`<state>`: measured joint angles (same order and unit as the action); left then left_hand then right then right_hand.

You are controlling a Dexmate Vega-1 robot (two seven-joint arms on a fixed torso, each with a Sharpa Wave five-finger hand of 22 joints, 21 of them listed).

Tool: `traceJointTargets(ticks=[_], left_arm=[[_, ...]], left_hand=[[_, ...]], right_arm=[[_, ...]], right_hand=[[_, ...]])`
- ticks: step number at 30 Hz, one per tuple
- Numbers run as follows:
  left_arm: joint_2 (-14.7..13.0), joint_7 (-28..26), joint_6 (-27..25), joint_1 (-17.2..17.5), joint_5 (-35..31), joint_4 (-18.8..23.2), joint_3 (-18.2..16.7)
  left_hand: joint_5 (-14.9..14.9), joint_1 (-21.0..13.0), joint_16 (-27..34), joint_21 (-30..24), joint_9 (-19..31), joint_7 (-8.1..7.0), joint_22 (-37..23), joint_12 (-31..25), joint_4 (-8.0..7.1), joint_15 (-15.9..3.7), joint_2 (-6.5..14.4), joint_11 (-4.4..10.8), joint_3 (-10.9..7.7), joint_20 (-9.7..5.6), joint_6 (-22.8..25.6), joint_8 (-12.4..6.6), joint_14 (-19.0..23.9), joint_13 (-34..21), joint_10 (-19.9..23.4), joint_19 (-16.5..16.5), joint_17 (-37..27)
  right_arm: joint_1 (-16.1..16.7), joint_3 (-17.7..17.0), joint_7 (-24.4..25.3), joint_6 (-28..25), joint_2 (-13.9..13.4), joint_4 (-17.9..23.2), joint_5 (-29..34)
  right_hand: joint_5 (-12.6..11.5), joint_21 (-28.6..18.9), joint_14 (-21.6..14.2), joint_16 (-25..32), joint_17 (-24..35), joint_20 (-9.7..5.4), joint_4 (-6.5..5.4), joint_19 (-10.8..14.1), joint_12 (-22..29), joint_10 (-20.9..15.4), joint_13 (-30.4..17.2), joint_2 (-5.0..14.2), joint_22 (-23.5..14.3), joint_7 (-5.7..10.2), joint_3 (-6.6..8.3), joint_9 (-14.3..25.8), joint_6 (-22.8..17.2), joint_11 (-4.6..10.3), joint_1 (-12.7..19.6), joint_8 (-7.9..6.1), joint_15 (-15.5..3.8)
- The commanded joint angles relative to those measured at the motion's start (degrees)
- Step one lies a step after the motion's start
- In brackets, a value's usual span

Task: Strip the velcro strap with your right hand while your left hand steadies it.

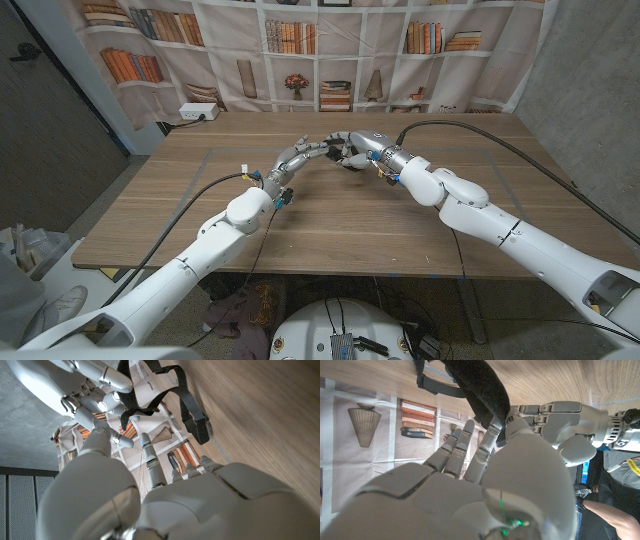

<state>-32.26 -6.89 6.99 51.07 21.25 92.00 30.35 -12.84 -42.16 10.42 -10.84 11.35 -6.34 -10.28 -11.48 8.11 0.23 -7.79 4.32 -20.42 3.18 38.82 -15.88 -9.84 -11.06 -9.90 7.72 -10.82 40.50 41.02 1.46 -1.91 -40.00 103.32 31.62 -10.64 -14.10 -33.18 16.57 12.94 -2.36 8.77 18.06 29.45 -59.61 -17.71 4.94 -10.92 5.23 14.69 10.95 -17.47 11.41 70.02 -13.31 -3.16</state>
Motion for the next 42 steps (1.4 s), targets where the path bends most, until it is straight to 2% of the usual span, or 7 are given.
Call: traceJointTargets(ticks=[1, 6, 10, 15, 26, 32, 42], left_arm=[[1.3, -0.3, -0.7, -1.3, -2.3, -0.9, 1.8], [2.1, -3.2, -0.5, -0.6, -3.9, -0.6, 1.8], [2.2, -3.9, 0.1, -0.4, -4.9, -0.6, 1.8], [2.9, -6.2, -0.7, 0.2, -5.3, 0.0, 1.4], [4.4, -6.1, 1.1, 0.0, -5.1, -1.4, 1.7], [5.0, -5.4, 2.1, -1.2, -5.6, -2.6, 2.2], [5.3, -5.0, 1.5, -1.5, -5.5, -2.7, 2.4]], left_hand=[[-0.5, -1.2, 0.4, -0.5, 0.3, 1.39, -0.2, -1.1, 0.26, 0.15, -0.2, 0.12, 0.57, 0.06, 4.4, -1.58, -7.0, -0.2, -0.6, 0.1, -0.1], [-0.8, -2.8, 0.7, -0.9, 0.2, 1.72, -0.1, -1.7, 0.45, -0.62, 0.6, 0.85, 0.42, -0.21, 6.2, -1.99, -6.2, -0.1, 1.4, -0.8, 0.0], [-1.1, -6.7, 0.7, -1.0, 0.2, 1.33, -0.1, -1.8, 0.98, -1.11, 3.4, 1.42, -1.31, -0.62, 7.5, -2.08, -6.0, 0.0, 2.3, -1.2, 0.0], [-1.1, -8.8, 0.9, -1.0, 0.1, 1.35, -0.1, -1.8, 1.42, -1.44, 4.0, 1.61, -2.02, -0.45, 7.6, -1.95, -5.5, 0.0, 2.9, -1.5, 0.0], [-0.6, -9.4, 1.4, -1.3, 0.1, 1.45, -0.1, -2.1, 0.87, -1.57, 3.7, 2.10, -1.54, -0.42, 8.8, -2.06, -4.0, 0.0, 4.7, -2.6, 0.0], [-0.2, -9.7, 1.6, -1.3, 0.0, 1.28, -0.1, -2.6, 0.31, -1.76, 3.9, 2.61, -1.02, -0.72, 12.3, -2.95, -3.0, 0.1, 7.4, -3.0, 0.0], [0.0, -11.8, 1.7, -1.1, -0.3, 3.02, -0.1, -2.8, 0.12, -2.02, 6.0, 3.24, -1.52, -0.79, 17.5, -4.04, -2.3, 0.1, 10.5, -3.2, 0.0]], right_arm=[[-0.2, 0.2, 0.5, -0.5, 0.4, -0.2, 0.3], [0.0, 0.4, 0.6, -0.3, 0.2, 0.0, 0.4], [0.0, 0.4, 0.6, -0.1, 0.2, -0.1, 0.3], [0.3, 0.4, 0.8, 0.2, -0.1, 0.3, 0.6], [0.8, 0.4, 0.3, 0.1, -0.6, 1.1, 1.2], [0.8, 0.4, 0.0, 0.4, -0.7, 1.0, 1.3], [1.3, 0.2, 0.4, 0.4, -0.8, 1.2, 1.7]], right_hand=[[-0.2, 0.3, -0.5, 0.6, 0.1, -0.77, 0.24, 0.0, 0.3, -1.4, -0.1, -0.25, -0.2, 0.17, -0.28, 0.2, -0.1, 0.80, 0.8, 0.21, -10.39], [-0.2, 0.3, -0.5, 0.5, 0.1, -0.59, 0.29, 0.1, 0.3, -1.4, -0.2, -0.34, -0.2, 0.16, -0.33, 0.2, -0.2, 0.80, 0.9, 0.21, -10.39], [-0.2, 0.3, -0.5, 0.5, 0.1, -0.47, 0.32, 0.1, 0.3, -1.4, -0.2, -0.40, -0.2, 0.13, -0.37, 0.2, -0.3, 0.81, 1.0, 0.23, -10.39], [-0.2, 0.4, -0.6, 0.5, 0.1, -0.42, 0.34, 0.0, 0.2, -1.4, -0.2, -0.43, -0.2, 0.15, -0.40, 0.2, -0.3, 0.81, 1.1, 0.25, -10.39], [-0.2, 0.5, -0.7, 0.5, 0.1, -0.33, 0.34, 0.0, 0.2, -1.4, -0.3, -0.51, -0.2, 0.28, -0.51, 0.2, -0.6, 0.80, 1.2, 0.26, -10.37], [-0.1, 0.5, -0.8, 0.5, 0.1, -0.33, 0.32, -0.1, 0.2, -1.4, -0.3, -0.56, -0.2, 0.23, -0.59, 0.2, -0.6, 0.81, 1.3, 0.29, -10.35], [-0.1, 0.6, -0.8, 0.4, 0.1, -0.38, 0.28, -0.2, 0.2, -1.4, -0.4, -0.61, -0.1, 0.32, -0.71, 0.2, -0.7, 0.83, 1.4, 0.35, -10.33]])
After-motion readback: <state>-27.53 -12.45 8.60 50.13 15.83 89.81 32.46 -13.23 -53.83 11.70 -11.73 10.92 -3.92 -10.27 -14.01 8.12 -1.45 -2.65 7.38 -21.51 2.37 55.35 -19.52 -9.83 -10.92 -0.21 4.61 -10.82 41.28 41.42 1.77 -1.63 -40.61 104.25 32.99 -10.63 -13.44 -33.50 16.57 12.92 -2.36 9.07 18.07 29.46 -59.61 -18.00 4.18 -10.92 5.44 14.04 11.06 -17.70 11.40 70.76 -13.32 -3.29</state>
